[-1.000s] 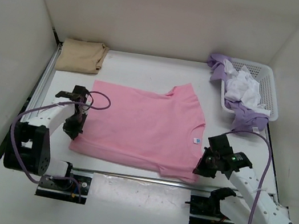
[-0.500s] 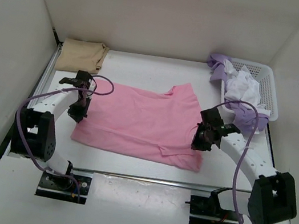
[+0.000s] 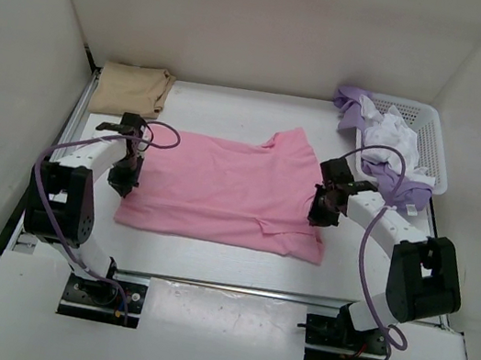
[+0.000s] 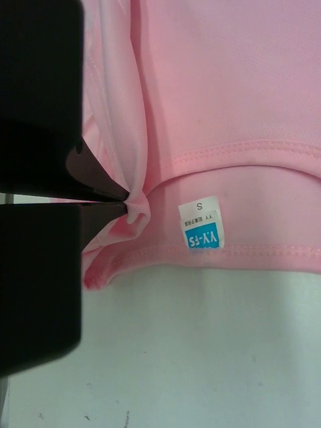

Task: Fold and stack the t-shirts
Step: Fold the flattened tshirt in 1/3 of the way

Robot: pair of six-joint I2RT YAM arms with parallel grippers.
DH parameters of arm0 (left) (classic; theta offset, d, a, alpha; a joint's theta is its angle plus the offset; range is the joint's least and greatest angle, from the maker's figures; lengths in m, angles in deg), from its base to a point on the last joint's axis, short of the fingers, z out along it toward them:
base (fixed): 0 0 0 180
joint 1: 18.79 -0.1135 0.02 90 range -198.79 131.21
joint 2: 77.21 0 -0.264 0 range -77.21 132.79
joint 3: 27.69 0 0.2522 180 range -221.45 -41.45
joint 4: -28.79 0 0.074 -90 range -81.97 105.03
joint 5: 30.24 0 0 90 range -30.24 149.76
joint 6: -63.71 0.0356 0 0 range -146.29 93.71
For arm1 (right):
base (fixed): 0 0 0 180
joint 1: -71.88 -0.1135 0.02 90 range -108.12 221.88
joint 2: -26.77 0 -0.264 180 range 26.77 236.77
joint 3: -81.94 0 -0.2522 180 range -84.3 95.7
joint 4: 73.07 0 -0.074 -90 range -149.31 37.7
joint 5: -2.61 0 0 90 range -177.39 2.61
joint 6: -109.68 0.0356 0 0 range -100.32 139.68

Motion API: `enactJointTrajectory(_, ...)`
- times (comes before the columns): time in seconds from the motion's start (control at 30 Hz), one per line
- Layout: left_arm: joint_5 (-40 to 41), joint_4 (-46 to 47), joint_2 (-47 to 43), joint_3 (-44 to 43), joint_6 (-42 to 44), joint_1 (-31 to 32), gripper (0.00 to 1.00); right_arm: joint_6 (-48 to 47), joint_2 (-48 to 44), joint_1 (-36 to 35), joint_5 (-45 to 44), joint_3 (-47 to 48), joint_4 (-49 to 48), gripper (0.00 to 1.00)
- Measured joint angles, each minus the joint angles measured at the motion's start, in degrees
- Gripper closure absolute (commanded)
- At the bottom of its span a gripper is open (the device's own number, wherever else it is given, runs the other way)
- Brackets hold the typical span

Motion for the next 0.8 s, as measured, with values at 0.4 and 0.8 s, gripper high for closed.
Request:
enactJointTrajectory(0.4,0.00,0.81,0.31,-1.40,0.02,-0.72,0.90,-0.02,0.22,0.00,-1.90,6.14,-0.96,1.00)
enactJointTrajectory(0.8,0.00,2.40,0.87,-4.50,0.02,-2.51,0.90,0.04,5.77,0.17,-1.88,13.18,-0.98,1.00)
